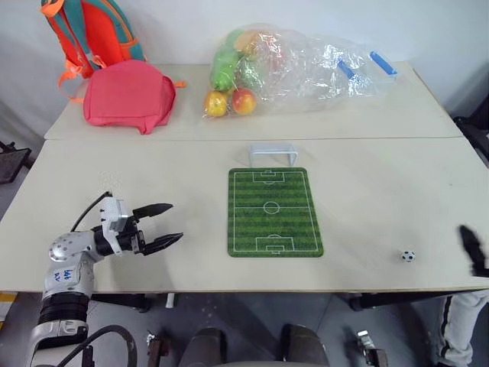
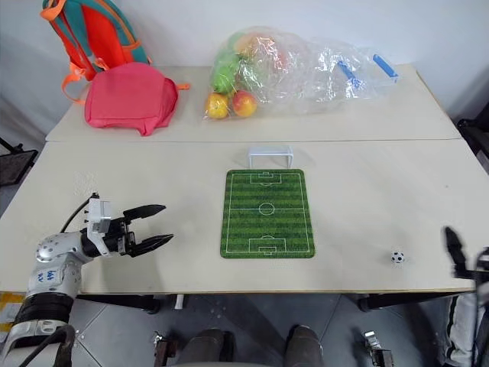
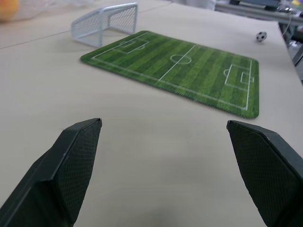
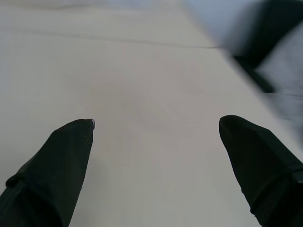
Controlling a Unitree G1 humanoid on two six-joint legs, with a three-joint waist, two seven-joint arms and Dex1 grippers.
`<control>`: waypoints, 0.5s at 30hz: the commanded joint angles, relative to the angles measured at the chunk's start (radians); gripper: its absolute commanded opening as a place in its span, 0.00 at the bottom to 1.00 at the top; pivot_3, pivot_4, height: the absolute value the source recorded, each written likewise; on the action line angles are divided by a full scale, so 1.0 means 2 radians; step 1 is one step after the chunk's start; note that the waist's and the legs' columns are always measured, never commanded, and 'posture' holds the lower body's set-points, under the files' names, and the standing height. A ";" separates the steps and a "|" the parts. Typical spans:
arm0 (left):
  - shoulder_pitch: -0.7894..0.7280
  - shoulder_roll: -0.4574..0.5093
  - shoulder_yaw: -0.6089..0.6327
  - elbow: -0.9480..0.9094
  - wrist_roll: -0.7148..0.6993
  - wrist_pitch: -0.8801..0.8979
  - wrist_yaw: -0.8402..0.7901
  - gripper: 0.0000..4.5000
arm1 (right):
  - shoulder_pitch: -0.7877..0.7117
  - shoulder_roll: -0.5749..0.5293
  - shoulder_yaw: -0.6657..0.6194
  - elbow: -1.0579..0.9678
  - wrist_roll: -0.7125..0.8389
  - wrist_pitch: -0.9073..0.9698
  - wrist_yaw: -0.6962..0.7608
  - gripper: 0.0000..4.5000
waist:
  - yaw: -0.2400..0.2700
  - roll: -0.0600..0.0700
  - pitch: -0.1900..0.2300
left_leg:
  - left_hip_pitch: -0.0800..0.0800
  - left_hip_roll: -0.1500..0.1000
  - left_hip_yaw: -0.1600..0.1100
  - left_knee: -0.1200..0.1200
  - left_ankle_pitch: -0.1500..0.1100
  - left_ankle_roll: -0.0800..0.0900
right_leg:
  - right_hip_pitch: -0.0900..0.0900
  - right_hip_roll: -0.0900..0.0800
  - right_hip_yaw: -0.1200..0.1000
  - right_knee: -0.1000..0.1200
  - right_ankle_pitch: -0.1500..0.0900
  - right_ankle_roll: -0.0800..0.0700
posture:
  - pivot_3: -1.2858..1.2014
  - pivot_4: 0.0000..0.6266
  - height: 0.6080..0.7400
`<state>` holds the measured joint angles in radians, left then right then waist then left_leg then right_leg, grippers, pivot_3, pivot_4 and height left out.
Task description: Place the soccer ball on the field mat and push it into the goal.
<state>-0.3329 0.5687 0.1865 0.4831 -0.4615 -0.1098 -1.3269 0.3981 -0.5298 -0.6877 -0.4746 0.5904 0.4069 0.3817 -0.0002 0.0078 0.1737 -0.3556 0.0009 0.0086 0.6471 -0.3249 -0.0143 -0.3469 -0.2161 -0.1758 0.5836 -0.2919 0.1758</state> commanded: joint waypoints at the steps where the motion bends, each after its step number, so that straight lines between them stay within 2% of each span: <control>1: -0.004 -0.002 -0.009 -0.013 0.005 -0.007 -0.009 1.00 | -0.003 0.000 0.011 -0.005 0.002 0.014 0.002 0.99 | 0.001 -0.001 0.000 | 0.000 0.000 0.000 0.000 0.000 0.000 | 0.000 0.000 0.000 0.000 0.000 0.000 | 0.52 0.24 1.00; 15: -0.013 -0.018 -0.028 -0.016 0.009 -0.013 -0.020 1.00 | 0.009 0.002 0.064 0.036 -0.010 0.047 0.037 0.99 | 0.001 -0.001 0.001 | 0.000 0.000 0.001 0.000 0.000 0.000 | 0.000 0.000 0.000 0.000 0.000 0.000 | 0.52 0.24 1.00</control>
<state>-0.3498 0.5300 0.1278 0.4791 -0.4446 -0.1236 -1.3632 0.4096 -0.5290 -0.5486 -0.3882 0.5709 0.5004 0.4489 0.0021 0.0058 0.1749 -0.3558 0.0009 0.0100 0.6473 -0.3255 -0.0137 -0.3479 -0.2160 -0.1749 0.5838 -0.2918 0.1759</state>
